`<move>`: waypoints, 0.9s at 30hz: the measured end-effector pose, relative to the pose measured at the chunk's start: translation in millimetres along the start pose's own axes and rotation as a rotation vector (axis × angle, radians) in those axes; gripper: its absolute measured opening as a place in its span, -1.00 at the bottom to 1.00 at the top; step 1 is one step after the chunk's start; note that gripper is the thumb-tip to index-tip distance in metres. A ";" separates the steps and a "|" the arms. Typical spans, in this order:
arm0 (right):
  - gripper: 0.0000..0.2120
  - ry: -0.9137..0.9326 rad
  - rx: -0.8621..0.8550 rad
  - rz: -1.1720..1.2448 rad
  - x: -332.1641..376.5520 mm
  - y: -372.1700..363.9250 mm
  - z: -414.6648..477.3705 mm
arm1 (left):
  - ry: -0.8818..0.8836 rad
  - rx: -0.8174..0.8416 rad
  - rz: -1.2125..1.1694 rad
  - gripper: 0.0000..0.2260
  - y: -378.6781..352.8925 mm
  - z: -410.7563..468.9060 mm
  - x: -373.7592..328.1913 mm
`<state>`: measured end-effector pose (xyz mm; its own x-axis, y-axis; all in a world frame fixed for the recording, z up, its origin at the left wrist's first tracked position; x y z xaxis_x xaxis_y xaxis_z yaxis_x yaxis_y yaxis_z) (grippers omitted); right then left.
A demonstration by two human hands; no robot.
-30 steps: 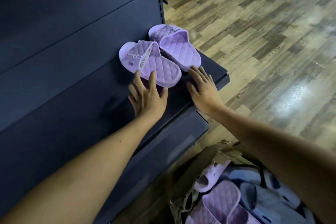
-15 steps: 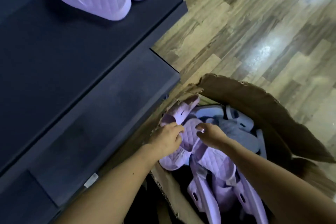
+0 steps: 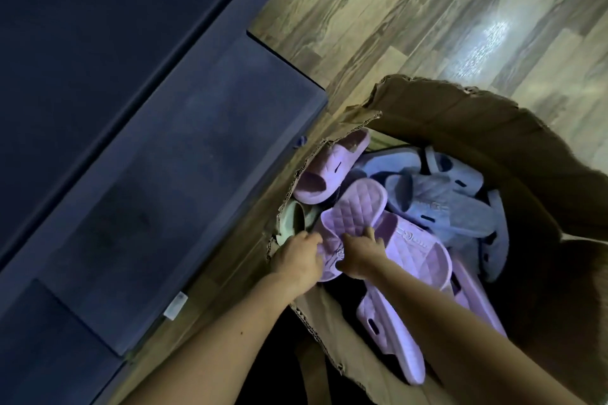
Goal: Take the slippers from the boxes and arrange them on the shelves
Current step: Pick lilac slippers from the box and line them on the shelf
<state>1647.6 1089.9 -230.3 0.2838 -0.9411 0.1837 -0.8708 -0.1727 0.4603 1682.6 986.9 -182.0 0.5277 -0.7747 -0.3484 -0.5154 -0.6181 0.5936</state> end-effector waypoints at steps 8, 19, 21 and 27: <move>-0.71 -0.117 -0.360 0.627 3.0 -7.2 -59.1 | 0.287 0.165 -0.421 -0.21 -26.1 1.4 15.5; -0.65 -0.103 -0.214 0.742 -34.7 3.2 -52.8 | 0.263 0.025 -0.227 -0.12 -19.9 -2.3 12.7; -0.73 -0.087 -0.342 0.617 -39.1 36.1 -40.9 | 0.255 0.014 -0.236 -0.12 -19.0 -1.5 10.7; -0.43 0.100 -0.406 0.374 -2.1 116.8 25.5 | 0.228 -0.007 -0.259 -0.07 -18.8 -1.2 11.2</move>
<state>1535.1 1064.3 -199.0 0.0392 -0.8813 0.4709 -0.7006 0.3118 0.6418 1699.0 990.0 -196.2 0.7779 -0.5424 -0.3175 -0.3410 -0.7886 0.5117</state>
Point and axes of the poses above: each hand's wrist, its own z-axis towards the middle knuckle, its own y-axis out of the back of the hand, x = y × z, the point moved 9 cm from there along z, towards the middle knuckle
